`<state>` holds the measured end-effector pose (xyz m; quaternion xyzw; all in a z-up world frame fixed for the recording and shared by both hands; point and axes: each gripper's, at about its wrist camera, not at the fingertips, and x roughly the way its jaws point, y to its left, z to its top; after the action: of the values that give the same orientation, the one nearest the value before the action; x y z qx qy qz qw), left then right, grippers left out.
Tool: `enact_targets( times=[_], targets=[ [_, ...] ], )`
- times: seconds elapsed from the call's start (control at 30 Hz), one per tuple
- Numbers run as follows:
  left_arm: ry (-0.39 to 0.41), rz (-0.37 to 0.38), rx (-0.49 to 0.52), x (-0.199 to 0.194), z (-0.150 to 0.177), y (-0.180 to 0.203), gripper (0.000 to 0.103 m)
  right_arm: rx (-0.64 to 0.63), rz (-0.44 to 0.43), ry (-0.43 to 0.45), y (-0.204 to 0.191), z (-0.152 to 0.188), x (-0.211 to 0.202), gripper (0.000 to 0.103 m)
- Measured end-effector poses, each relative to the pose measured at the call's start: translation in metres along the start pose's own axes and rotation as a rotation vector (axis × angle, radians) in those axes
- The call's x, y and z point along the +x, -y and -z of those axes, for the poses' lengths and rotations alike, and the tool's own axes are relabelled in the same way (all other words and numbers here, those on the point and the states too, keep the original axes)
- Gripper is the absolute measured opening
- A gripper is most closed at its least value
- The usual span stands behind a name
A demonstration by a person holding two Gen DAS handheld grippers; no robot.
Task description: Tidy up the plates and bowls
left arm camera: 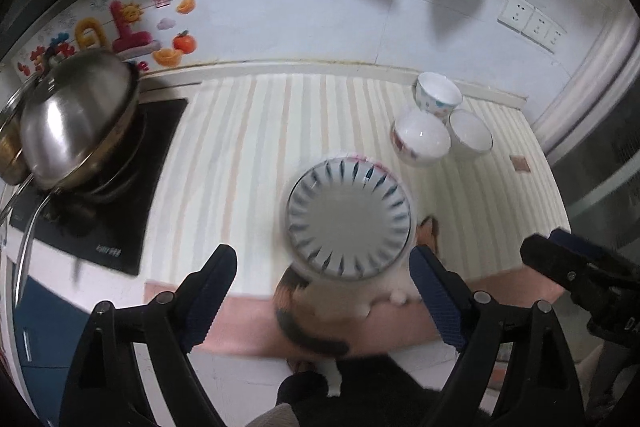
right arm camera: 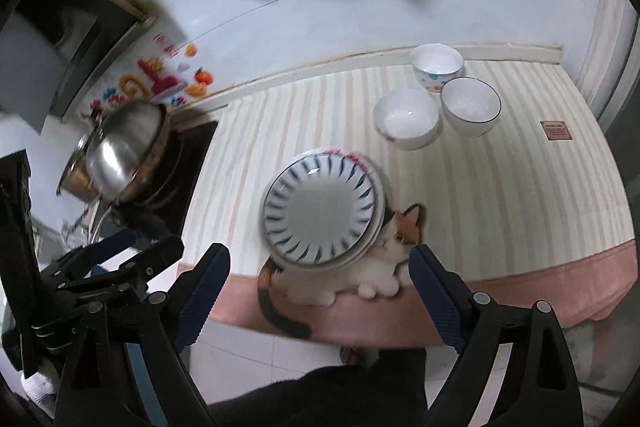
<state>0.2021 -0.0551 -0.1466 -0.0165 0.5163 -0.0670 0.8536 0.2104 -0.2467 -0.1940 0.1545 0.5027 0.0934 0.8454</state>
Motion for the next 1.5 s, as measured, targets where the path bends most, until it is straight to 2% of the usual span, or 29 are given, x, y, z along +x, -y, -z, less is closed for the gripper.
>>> enact_targets(
  times=[0.17,0.27,0.37,0.4,0.43,0.5,0.57,0.7,0.8,0.87,0.9,0.97,1.13,1.27,1.5],
  targets=[
    [-0.017,-0.003,0.009,0.057,-0.054,0.029,0.088,0.091,-0.034,-0.023,0.064,-0.043,0.045,0.093],
    [-0.061,-0.014,-0.006,0.105,-0.088,0.045,0.088,0.125,-0.034,-0.040,0.103,-0.073,0.080,0.093],
    [-0.130,0.007,-0.015,0.152,-0.115,0.060,0.071,0.153,-0.046,-0.077,0.138,-0.102,0.118,0.092],
    [-0.151,0.009,-0.011,0.165,-0.121,0.064,0.062,0.159,-0.049,-0.088,0.148,-0.111,0.131,0.092],
    [-0.186,0.018,-0.009,0.185,-0.129,0.071,0.054,0.164,-0.047,-0.101,0.156,-0.118,0.141,0.089],
    [-0.240,0.028,-0.006,0.215,-0.138,0.079,0.049,0.179,-0.060,-0.134,0.173,-0.132,0.167,0.081],
    [-0.283,0.042,-0.011,0.241,-0.146,0.086,0.049,0.185,-0.066,-0.152,0.182,-0.139,0.187,0.072],
    [-0.372,0.056,0.000,0.287,-0.154,0.099,0.049,0.186,-0.060,-0.214,0.196,-0.150,0.231,0.064],
    [-0.420,0.052,0.028,0.313,-0.154,0.106,0.032,0.187,-0.049,-0.250,0.199,-0.149,0.254,0.052],
    [-0.442,0.051,0.041,0.326,-0.153,0.111,0.027,0.184,-0.028,-0.270,0.200,-0.150,0.267,0.036],
    [-0.448,0.048,0.050,0.330,-0.151,0.113,0.020,0.187,-0.021,-0.283,0.201,-0.150,0.274,0.032],
    [-0.450,0.049,0.064,0.334,-0.147,0.116,0.017,0.191,-0.004,-0.292,0.202,-0.150,0.282,0.022],
    [-0.439,0.042,0.083,0.325,-0.136,0.122,0.017,0.177,0.026,-0.289,0.201,-0.152,0.288,0.020],
    [-0.420,0.048,0.098,0.306,-0.129,0.126,0.017,0.186,0.012,-0.291,0.201,-0.147,0.284,0.019],
    [-0.386,0.079,0.110,0.262,-0.113,0.135,0.017,0.150,0.002,-0.257,0.196,-0.138,0.247,0.019]
  ],
)
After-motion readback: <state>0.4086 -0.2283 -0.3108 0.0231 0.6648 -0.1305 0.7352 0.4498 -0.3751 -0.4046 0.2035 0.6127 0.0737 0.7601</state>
